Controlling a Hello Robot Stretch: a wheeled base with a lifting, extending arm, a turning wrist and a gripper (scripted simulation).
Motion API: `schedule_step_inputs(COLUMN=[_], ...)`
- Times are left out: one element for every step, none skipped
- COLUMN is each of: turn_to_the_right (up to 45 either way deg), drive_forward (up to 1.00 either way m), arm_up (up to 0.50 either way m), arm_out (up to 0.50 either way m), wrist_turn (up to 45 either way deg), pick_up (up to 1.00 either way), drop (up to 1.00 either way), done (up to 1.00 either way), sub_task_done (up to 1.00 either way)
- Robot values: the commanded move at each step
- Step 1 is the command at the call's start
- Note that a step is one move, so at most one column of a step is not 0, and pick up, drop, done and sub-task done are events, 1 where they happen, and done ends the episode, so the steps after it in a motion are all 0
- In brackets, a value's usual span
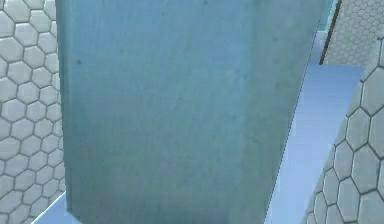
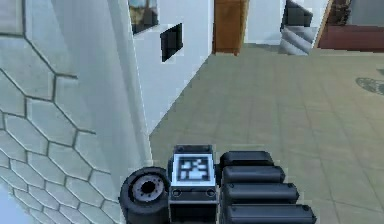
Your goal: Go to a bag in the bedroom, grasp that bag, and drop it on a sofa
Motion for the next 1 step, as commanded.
schedule_step_inputs(turn_to_the_right=[3.0], drive_forward=[0.00], arm_up=[0.00], arm_out=[0.00], wrist_turn=[0.0], pick_up=[0.00], drop=[0.00], done=[0.00], sub_task_done=[0.00])
